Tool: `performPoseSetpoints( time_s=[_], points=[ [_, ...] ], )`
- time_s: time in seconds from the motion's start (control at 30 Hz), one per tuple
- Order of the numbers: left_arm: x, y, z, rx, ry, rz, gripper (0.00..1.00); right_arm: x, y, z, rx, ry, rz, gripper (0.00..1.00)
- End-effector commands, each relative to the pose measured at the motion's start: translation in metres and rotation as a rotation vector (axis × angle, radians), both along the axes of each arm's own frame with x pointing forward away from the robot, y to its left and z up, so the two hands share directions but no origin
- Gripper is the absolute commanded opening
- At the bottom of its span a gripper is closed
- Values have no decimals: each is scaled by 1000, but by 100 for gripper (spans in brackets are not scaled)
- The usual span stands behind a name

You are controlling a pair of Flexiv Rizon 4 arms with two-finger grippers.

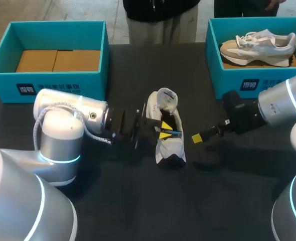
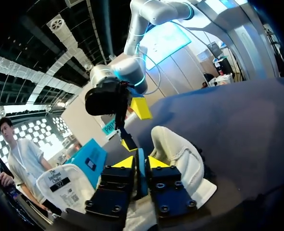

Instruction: Take the shoe out of the shoebox, open the shoe tongue, remove and reinsert the insole, then place the shoe into the shoebox

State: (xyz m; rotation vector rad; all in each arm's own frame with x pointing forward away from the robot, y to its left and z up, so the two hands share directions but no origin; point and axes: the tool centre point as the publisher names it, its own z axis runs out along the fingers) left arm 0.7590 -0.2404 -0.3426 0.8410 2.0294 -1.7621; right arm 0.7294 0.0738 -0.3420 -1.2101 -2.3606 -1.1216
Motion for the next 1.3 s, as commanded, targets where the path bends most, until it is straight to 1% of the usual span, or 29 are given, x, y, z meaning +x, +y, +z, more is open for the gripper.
performPoseSetpoints(
  time_s=[0.03,0.07,0.3,0.4,0.53,0.6,0.63,0.67,0.7,0.73,0.77,0.8,0.83,0.87,0.9,1.1,1.3],
  points=[
    [-2,1,7,-13,-10,7,76,-1,0,0,-1,-1,0,100],
    [-2,1,10,-14,-12,6,82,-1,0,0,-1,-1,0,100],
    [-4,5,27,-28,-22,3,85,-1,0,0,-1,-1,0,100],
    [-4,6,35,-25,-32,-1,89,-1,0,0,-1,-1,0,100],
    [0,7,41,-21,-41,7,85,-1,0,0,-1,-1,0,100],
    [2,7,44,-21,-39,9,80,-1,0,0,-1,-1,0,100],
    [4,7,45,-14,-43,13,80,-1,0,0,-1,-1,0,100],
    [5,8,46,-12,-47,12,78,-1,0,0,-1,-1,0,100],
    [7,8,47,-12,-46,11,68,-1,0,0,-1,-1,0,100],
    [9,8,48,-3,-58,8,50,-1,0,0,-1,-1,0,100],
    [10,9,48,-2,-56,5,44,-1,0,0,-1,-1,0,100],
    [11,10,49,2,-61,-1,27,-1,0,0,-1,-1,0,100],
    [12,10,51,12,-68,-13,18,-1,0,0,-1,-1,0,100],
    [12,11,52,17,-75,-29,2,-1,0,0,-1,-1,0,100],
    [12,12,53,25,-78,-46,0,-1,0,0,-1,-1,0,100],
    [7,18,61,107,-120,-177,0,-1,0,0,-1,-1,0,100],
    [1,26,71,221,-152,-321,0,-1,0,0,-1,-1,0,100]
  ],
)
